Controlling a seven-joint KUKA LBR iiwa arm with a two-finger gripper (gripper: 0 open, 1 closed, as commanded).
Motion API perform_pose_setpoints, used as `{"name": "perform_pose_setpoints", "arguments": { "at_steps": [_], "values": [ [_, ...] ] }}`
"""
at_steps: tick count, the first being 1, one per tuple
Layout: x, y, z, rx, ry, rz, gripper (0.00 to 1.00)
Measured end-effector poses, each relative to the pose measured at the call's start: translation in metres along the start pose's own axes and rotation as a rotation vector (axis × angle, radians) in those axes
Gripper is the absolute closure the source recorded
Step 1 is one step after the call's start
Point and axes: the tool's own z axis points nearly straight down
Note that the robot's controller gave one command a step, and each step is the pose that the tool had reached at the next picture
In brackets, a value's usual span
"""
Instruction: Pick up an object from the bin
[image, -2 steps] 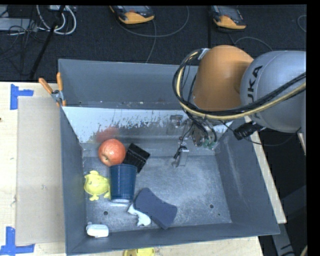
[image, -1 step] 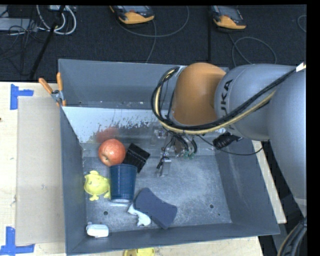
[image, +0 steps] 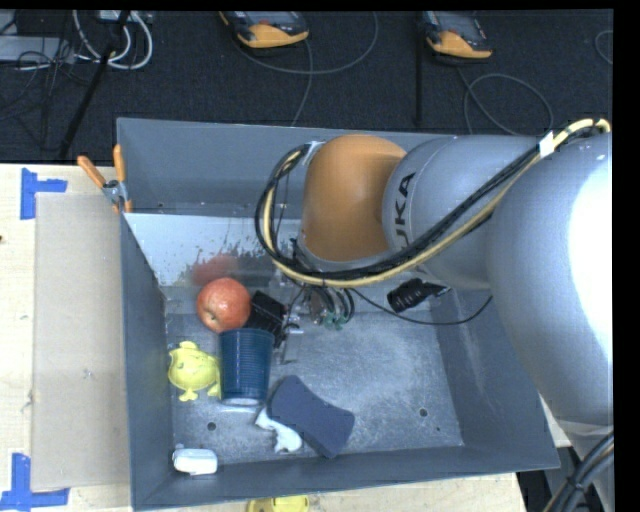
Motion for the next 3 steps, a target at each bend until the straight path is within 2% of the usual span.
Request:
{"name": "perform_pose_setpoints", "arguments": {
  "at_steps": [1, 2, 3],
  "values": [
    [0.008, 0.024, -0.003, -0.004, -0.016, -0.104, 0.0],
    [0.021, 0.025, 0.016, -0.001, -0.018, -0.296, 0.0],
    [0.024, 0.042, 0.024, 0.0, -0.011, -0.326, 0.0]
  ]
}}
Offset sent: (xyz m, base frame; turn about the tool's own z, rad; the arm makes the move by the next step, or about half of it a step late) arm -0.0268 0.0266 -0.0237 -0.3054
